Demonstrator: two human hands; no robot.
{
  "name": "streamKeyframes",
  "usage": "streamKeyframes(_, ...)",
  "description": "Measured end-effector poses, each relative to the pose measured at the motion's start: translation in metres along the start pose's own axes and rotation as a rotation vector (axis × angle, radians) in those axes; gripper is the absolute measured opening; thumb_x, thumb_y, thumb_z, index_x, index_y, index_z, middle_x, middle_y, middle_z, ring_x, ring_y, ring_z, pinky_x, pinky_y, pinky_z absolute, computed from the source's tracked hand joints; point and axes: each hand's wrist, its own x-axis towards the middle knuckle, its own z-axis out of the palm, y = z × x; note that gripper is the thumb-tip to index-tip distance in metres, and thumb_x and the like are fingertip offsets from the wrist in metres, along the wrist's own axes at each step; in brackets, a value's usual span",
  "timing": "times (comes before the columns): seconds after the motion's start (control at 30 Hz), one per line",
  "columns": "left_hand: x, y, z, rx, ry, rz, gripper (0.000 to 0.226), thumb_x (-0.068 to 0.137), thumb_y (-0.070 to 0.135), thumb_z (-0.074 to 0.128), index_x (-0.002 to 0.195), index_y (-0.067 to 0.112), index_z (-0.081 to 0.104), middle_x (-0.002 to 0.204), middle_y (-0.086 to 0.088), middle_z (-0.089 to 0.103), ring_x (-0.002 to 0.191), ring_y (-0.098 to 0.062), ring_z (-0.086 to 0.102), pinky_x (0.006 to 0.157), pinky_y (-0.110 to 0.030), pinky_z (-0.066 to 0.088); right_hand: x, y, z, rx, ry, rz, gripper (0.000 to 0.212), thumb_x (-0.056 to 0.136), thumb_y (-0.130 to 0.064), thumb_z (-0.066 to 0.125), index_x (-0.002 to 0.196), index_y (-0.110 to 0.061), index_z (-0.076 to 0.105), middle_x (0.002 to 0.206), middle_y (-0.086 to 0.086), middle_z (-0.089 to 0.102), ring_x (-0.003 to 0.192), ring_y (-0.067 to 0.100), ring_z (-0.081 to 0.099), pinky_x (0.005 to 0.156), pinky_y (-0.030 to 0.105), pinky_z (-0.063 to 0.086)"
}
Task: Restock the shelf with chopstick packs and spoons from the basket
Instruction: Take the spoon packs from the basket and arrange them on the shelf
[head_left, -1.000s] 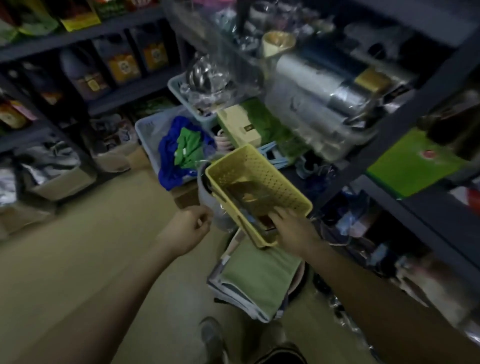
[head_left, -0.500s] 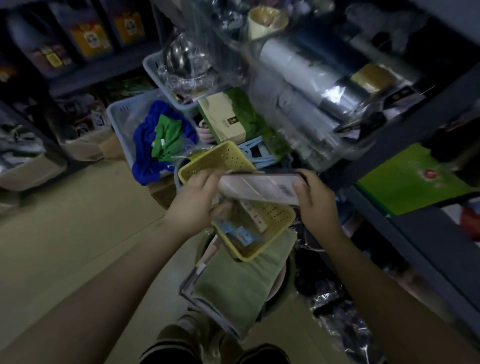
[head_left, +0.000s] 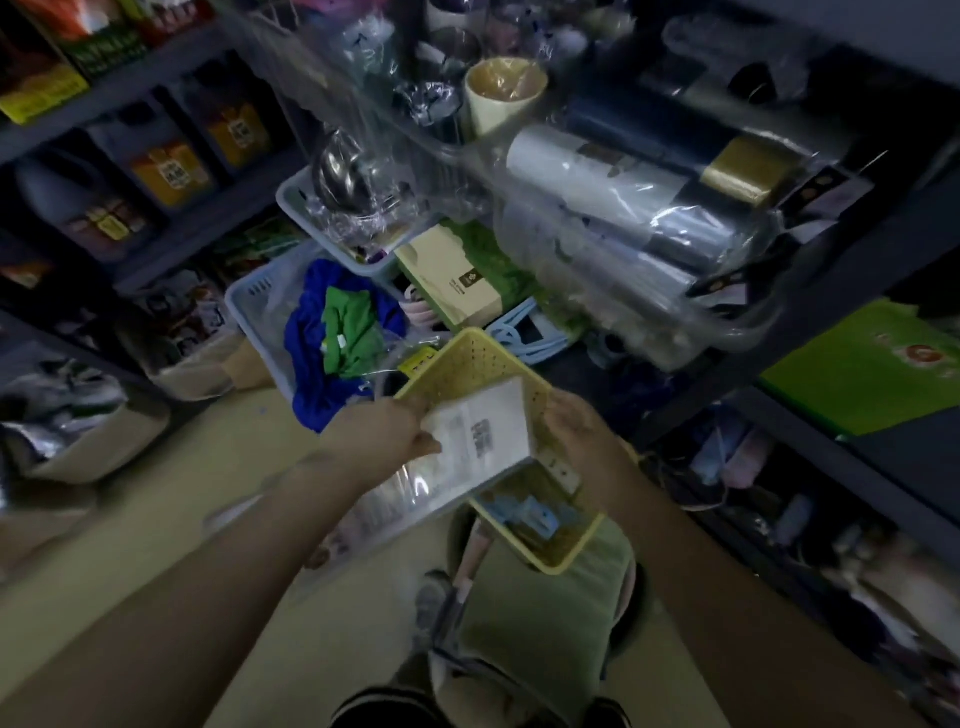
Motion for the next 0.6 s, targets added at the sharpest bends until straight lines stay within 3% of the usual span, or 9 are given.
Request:
streamKeyframes(0.07,0.007,-0.021,0.019,0.078,0.001,-0.057,0.047,0.091,0.047,0.043,0.121,0.012,0.039,0.106,-0.013,0.063,0.09,-0.032,0.062,0.065,-0.038,0.047,0.022,0.02,0.016,-0.081,-0.045,0.181,0.043,0.097,-0.019,0.046,0.139,-0.01,0.039,0.133,0.005,0.046,0.126,0.02,0.045,0.092,0.025,0.037)
streamKeyframes(0.13,0.016,-0.043,0.032,0.114,0.052,-0.055,0.049,0.091,0.048,0.04,0.123,0.011,0.036,0.103,-0.011,0.063,0.085,-0.031,0.062,0.06,-0.036,0.045,0.045,0.044,0.033,-0.161,-0.096,0.353,0.046,0.097,-0.027,0.046,0.138,-0.007,0.041,0.143,0.009,0.043,0.132,0.027,0.042,0.097,0.029,0.038)
streamKeyframes(0.2,0.025,-0.058,0.039,0.115,0.099,-0.062,0.053,0.092,0.048,0.038,0.129,0.01,0.032,0.104,-0.012,0.062,0.084,-0.032,0.062,0.056,-0.033,0.039,0.066,0.07,0.052,-0.328,-0.117,0.421,0.048,0.095,-0.03,0.047,0.134,-0.002,0.045,0.141,0.018,0.046,0.127,0.031,0.047,0.101,0.033,0.043)
streamKeyframes(0.27,0.033,-0.064,0.04,0.07,0.137,-0.062,0.051,0.091,0.048,0.039,0.124,0.01,0.035,0.101,-0.014,0.062,0.082,-0.034,0.062,0.055,-0.033,0.036,0.084,0.088,0.07,-0.549,-0.162,0.416,0.058,0.094,-0.036,0.047,0.142,-0.005,0.036,0.148,0.013,0.039,0.132,0.028,0.041,0.103,0.028,0.035)
streamKeyframes(0.33,0.039,-0.066,0.039,-0.001,0.212,-0.006,0.046,0.088,0.048,0.048,0.111,0.009,0.043,0.09,-0.012,0.064,0.073,-0.034,0.063,0.05,-0.033,0.038,0.098,0.1,0.083,-0.618,-0.084,0.428,0.077,0.087,-0.05,0.053,0.147,-0.011,0.025,0.153,0.009,0.031,0.137,0.027,0.035,0.107,0.031,0.032)
streamKeyframes(0.43,0.046,-0.072,0.045,0.032,0.441,0.174,0.041,0.077,0.047,0.056,0.086,0.008,0.05,0.058,-0.006,0.063,0.039,-0.027,0.056,0.033,-0.025,0.038,0.113,0.107,0.088,-0.644,0.045,0.492,0.081,0.084,-0.057,0.053,0.143,-0.006,0.03,0.147,0.014,0.039,0.131,0.03,0.042,0.106,0.037,0.036)
streamKeyframes(0.53,0.052,-0.072,0.05,0.02,0.476,0.241,0.044,0.076,0.052,0.041,0.087,0.011,0.053,0.057,-0.002,0.064,0.036,-0.026,0.056,0.03,-0.021,0.035,0.119,0.116,0.08,-0.614,0.16,0.585,0.089,0.081,-0.064,0.05,0.144,-0.006,0.027,0.15,0.016,0.035,0.135,0.031,0.038,0.105,0.037,0.035)
streamKeyframes(0.6,0.055,-0.068,0.053,-0.006,0.474,0.301,0.04,0.078,0.051,0.04,0.087,0.013,0.047,0.059,-0.004,0.063,0.036,-0.026,0.055,0.031,-0.024,0.039,0.116,0.121,0.072,-0.603,0.143,0.611,0.091,0.079,-0.066,0.051,0.146,-0.009,0.027,0.152,0.014,0.032,0.137,0.031,0.034,0.107,0.037,0.033)
